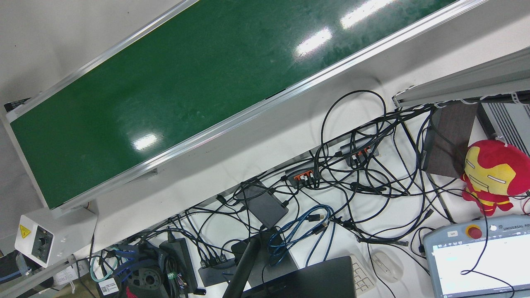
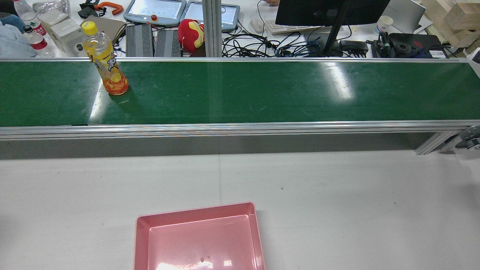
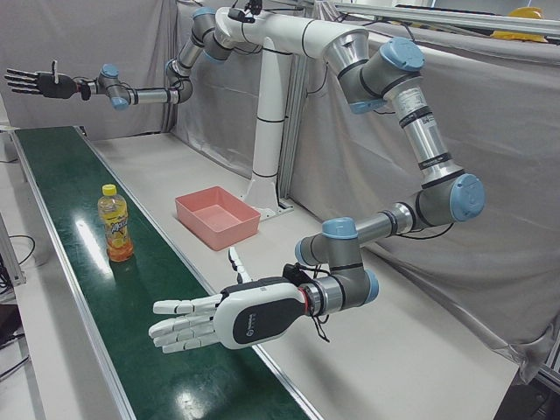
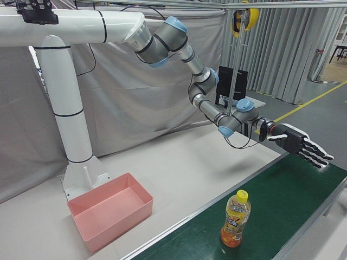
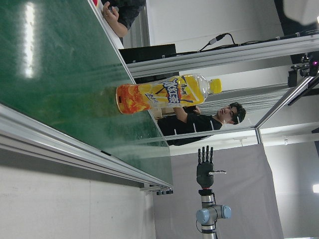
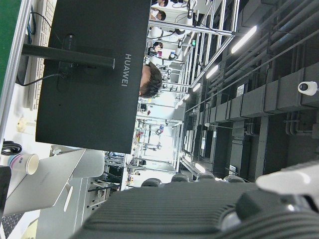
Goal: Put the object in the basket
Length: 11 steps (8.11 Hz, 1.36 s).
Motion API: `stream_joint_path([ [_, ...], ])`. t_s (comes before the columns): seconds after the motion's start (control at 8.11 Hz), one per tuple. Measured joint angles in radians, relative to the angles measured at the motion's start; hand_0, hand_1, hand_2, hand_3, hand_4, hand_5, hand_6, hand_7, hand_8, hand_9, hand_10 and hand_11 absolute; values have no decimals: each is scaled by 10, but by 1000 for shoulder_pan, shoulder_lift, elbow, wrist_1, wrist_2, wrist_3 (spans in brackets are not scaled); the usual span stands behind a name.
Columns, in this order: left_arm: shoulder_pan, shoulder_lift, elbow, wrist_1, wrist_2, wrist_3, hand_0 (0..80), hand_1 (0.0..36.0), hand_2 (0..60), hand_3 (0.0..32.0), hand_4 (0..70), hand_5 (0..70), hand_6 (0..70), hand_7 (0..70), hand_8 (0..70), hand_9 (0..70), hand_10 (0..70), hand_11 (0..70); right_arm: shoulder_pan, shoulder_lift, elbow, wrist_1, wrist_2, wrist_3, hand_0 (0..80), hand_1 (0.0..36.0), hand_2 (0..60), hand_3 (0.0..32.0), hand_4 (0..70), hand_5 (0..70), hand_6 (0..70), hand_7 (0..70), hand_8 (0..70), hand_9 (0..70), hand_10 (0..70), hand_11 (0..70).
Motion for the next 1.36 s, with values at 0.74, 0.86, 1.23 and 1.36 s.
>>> stream_joint_path([
  [0.74,-4,-12,-36,30,1,6,572,102,0,0,57,138,0,0,31,50,40,78,0,0,0,0,0,0,0,0,0,0,0,0,0,0,0,0,0,0],
  [0.86,-3,-27,-36,45,1,15,574,101,0,0,58,139,0,0,32,52,40,78,0,0,0,0,0,0,0,0,0,0,0,0,0,0,0,0,0,0],
  [1.23,-1,-75,-38,88,1,51,576,106,0,0,60,134,0,0,36,57,45,85,-1,0,0,0,0,0,0,0,0,0,0,0,0,0,0,0,0,0],
  [1.36,0,-80,-41,90,-1,59,576,107,0,0,57,124,0,0,38,59,49,92,-1,0,-1,0,0,0,0,0,0,0,0,0,0,0,0,0,0,0],
])
